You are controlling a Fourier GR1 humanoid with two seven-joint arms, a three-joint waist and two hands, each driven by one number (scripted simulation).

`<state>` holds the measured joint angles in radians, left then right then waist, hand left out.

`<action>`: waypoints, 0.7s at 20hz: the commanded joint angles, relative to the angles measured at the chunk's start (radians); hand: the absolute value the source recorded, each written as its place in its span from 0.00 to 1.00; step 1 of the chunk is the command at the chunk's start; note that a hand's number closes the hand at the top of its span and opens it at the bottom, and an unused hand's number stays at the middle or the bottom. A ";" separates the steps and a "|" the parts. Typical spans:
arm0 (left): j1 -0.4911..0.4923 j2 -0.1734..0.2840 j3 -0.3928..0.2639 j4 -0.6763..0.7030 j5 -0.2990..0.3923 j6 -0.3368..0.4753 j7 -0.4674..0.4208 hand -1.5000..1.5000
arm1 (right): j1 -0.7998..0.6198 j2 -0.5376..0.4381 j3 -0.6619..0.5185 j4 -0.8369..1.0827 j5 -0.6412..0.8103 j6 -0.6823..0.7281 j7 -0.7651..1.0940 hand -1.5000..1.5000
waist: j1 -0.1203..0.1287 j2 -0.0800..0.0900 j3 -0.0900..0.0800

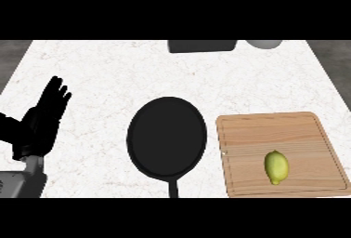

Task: Pick the lemon from the cutting board and place it in the pan

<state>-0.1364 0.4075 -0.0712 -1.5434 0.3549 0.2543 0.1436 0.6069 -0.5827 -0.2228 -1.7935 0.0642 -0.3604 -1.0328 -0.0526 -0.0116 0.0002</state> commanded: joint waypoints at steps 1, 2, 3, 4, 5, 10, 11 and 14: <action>-0.049 0.001 0.002 0.006 -0.002 -0.006 0.039 0.50 | 0.151 0.008 -0.050 -0.151 0.114 -0.075 -0.005 0.00 | 0.018 0.008 -0.002; -0.033 -0.024 -0.024 -0.009 -0.013 0.001 0.028 0.50 | 0.145 0.027 -0.010 -0.166 0.212 -0.129 0.063 0.00 | 0.029 0.010 -0.002; 0.025 -0.015 -0.013 0.000 -0.009 -0.039 -0.040 0.50 | 0.163 -0.011 -0.047 -0.209 0.236 -0.119 0.122 0.00 | 0.035 0.011 -0.004; -0.009 0.002 -0.001 -0.019 -0.007 -0.020 0.011 0.50 | 0.199 0.000 -0.054 -0.247 0.292 -0.148 0.169 0.00 | 0.032 0.011 -0.004; 0.016 -0.008 -0.011 -0.043 -0.010 -0.016 0.006 0.50 | 0.179 0.033 -0.007 -0.236 0.393 -0.194 0.217 0.00 | 0.050 0.013 -0.003; -0.074 -0.031 -0.031 -0.034 -0.039 0.016 0.067 0.50 | 0.206 0.060 0.052 -0.366 0.663 -0.131 0.490 0.00 | 0.051 0.017 -0.002; -0.033 -0.052 -0.057 -0.029 -0.063 0.022 0.028 0.50 | 0.203 0.026 0.029 -0.349 0.705 -0.087 0.538 0.00 | 0.059 0.019 -0.003; -0.056 -0.041 -0.026 -0.015 -0.033 -0.006 0.027 0.50 | 0.248 0.030 0.067 -0.355 0.862 0.007 0.648 0.00 | 0.063 0.025 -0.005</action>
<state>-0.1659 0.3725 -0.1032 -1.5715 0.3182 0.2547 0.1683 0.8249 -0.5487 -0.1901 -2.1264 0.7401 -0.4341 -0.5325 0.0018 0.0063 -0.0036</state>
